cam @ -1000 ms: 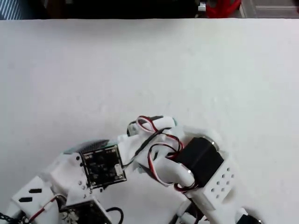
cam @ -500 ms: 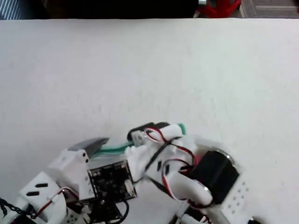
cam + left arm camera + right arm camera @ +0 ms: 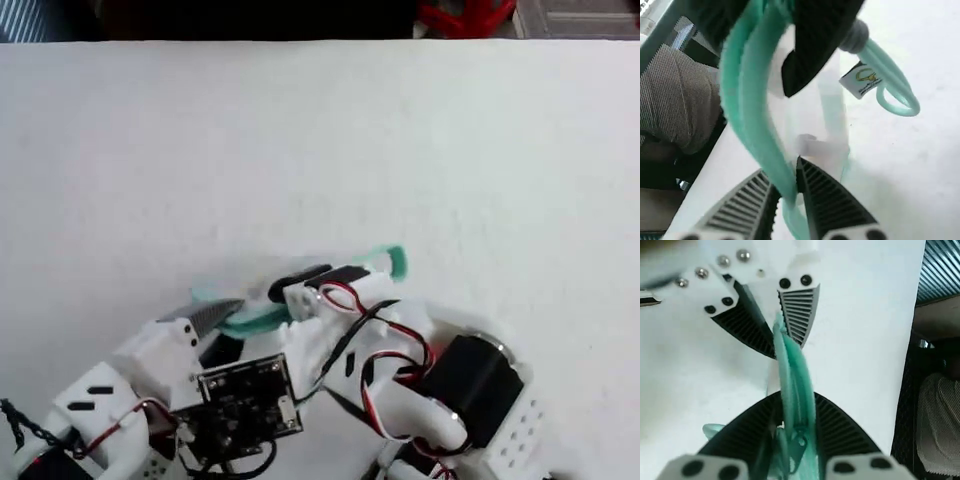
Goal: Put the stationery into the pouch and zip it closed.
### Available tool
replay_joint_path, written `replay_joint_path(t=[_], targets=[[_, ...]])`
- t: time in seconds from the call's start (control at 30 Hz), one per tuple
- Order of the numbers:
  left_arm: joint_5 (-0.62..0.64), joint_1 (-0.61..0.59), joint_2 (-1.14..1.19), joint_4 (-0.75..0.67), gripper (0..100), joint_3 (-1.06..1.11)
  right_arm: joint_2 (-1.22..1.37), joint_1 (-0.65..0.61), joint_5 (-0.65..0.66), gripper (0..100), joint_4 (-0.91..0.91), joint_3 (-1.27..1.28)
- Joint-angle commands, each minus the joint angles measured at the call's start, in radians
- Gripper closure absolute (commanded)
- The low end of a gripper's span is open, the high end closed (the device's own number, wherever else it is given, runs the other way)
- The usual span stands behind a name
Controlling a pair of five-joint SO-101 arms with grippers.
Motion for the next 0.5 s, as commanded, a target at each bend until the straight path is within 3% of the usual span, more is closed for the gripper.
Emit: replay_joint_path(t=[0.0,0.13,0.3,0.47], targets=[[0.057,-0.004,-0.008,-0.091,98,-0.008,-0.004,0.056,-0.074,97.7,-0.056,-0.002],[0.110,-0.071,-0.008,-0.129,98,0.002,-0.031,0.117,-0.187,92.5,-0.067,-0.083],[0.203,-0.101,-0.008,-0.141,98,0.003,-0.136,0.173,-0.368,67.0,-0.102,-0.166],[0.325,-0.133,-0.008,-0.155,98,0.003,-0.271,0.239,-0.416,72.9,-0.102,-0.160]])
